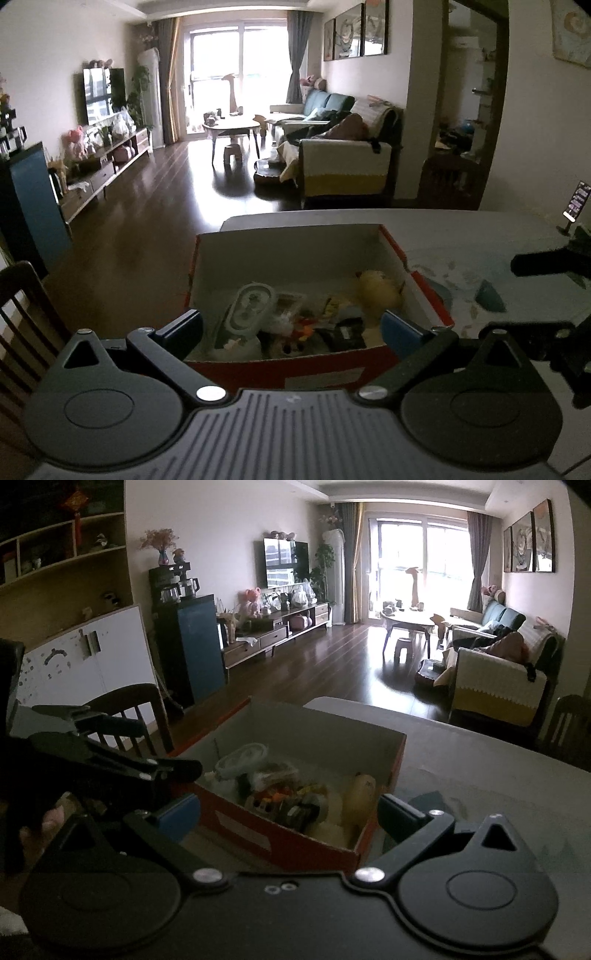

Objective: Organize objects

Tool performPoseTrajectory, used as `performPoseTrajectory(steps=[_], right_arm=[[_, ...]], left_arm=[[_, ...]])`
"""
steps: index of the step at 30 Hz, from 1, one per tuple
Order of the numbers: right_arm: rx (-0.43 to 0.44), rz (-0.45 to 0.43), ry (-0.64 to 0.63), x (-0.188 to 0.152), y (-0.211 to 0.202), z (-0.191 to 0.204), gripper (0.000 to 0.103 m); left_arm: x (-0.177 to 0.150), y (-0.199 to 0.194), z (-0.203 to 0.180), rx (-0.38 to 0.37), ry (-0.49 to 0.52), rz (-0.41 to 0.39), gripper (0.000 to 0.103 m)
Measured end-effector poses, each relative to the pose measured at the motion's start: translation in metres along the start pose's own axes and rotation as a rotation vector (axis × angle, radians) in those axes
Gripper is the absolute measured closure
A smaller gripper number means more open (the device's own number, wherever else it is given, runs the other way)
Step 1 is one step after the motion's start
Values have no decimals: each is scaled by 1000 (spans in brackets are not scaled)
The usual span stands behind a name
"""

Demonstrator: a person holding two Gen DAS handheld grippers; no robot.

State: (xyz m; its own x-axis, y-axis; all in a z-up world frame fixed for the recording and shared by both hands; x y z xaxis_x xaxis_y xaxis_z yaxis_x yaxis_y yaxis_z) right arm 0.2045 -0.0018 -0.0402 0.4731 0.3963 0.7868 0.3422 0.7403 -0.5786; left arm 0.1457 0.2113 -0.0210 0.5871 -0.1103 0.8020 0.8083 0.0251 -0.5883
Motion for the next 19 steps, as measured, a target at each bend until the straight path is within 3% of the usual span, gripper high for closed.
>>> performPoseTrajectory(steps=[19], right_arm=[[-64,-5,68,-22,-17,-25,1]], left_arm=[[-5,-7,-18,-21,31,-1,0]])
Point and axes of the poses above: each gripper's, at about its wrist camera, not at the fingertips, and y roughly the way its jaws point, z to its left, x to its top, the point moved 5 cm from there along y, roughly the way its jaws point, and after that the axes turned 10 degrees about y, right-handed, at the moved point
